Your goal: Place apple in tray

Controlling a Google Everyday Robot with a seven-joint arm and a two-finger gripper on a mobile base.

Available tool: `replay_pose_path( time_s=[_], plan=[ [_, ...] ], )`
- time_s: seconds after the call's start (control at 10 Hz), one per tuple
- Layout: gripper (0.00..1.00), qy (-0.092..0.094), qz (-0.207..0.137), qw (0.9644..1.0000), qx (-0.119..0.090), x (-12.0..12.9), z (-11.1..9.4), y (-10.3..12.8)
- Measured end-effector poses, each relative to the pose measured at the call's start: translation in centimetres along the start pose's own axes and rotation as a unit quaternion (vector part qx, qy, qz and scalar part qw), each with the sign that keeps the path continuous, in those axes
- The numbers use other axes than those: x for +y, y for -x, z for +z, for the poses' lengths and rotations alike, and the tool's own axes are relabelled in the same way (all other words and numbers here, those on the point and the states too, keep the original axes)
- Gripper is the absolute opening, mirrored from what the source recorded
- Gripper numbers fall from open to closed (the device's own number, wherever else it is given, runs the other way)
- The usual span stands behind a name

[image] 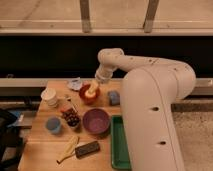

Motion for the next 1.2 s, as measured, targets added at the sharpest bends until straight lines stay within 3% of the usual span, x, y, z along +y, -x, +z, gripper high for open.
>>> replay_pose_path(
  time_s=[0.7,1.2],
  plan=[
    [0.8,0.051,-0.048,0.9975,-0.008,3.3,2.2,2.5],
    [0.8,0.054,-0.063,0.9965,-0.011,4.1,2.1,2.4]
  ],
)
